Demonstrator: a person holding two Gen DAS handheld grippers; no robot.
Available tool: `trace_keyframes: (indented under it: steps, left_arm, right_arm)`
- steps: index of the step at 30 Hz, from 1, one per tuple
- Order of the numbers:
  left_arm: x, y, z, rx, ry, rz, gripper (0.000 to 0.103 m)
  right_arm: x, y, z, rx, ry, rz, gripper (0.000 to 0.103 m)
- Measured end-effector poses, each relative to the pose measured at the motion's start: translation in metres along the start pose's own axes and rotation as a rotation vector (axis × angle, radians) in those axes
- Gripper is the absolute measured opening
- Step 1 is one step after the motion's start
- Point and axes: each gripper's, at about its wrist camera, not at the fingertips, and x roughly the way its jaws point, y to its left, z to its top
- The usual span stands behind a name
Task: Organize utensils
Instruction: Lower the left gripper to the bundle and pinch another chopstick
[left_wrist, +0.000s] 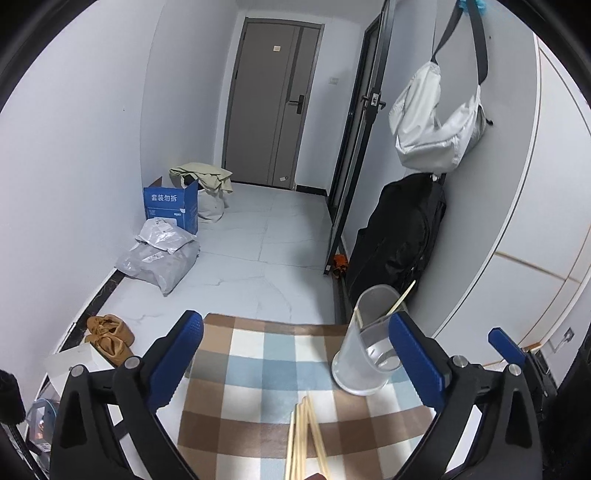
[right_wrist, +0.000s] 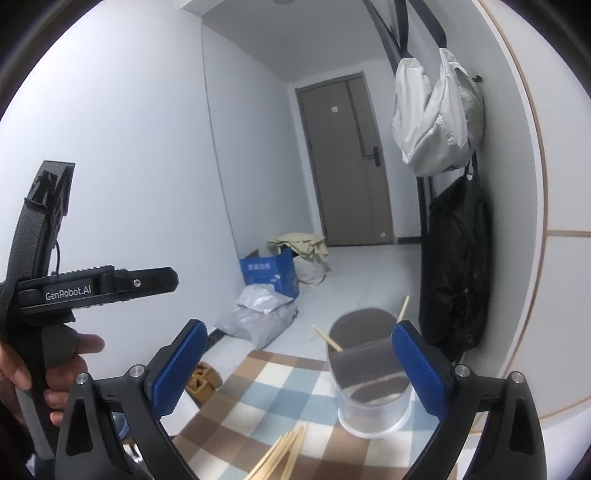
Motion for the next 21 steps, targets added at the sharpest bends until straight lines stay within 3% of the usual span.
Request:
trace_keyframes:
  steps: [7,21]
  left_arm:
    - [0.013,0.016,-0.035,0.007,0.059,0.028,0.098]
    - [0.093,0.032,-0.111,0.046,0.392,0.065,0.098]
  right_arm:
    - [0.006,0.003,-0.035,0.015,0.023,-0.048,0.103]
    - [0.021,-0.002,-0.082,-0.004,0.121,-0.127,0.103]
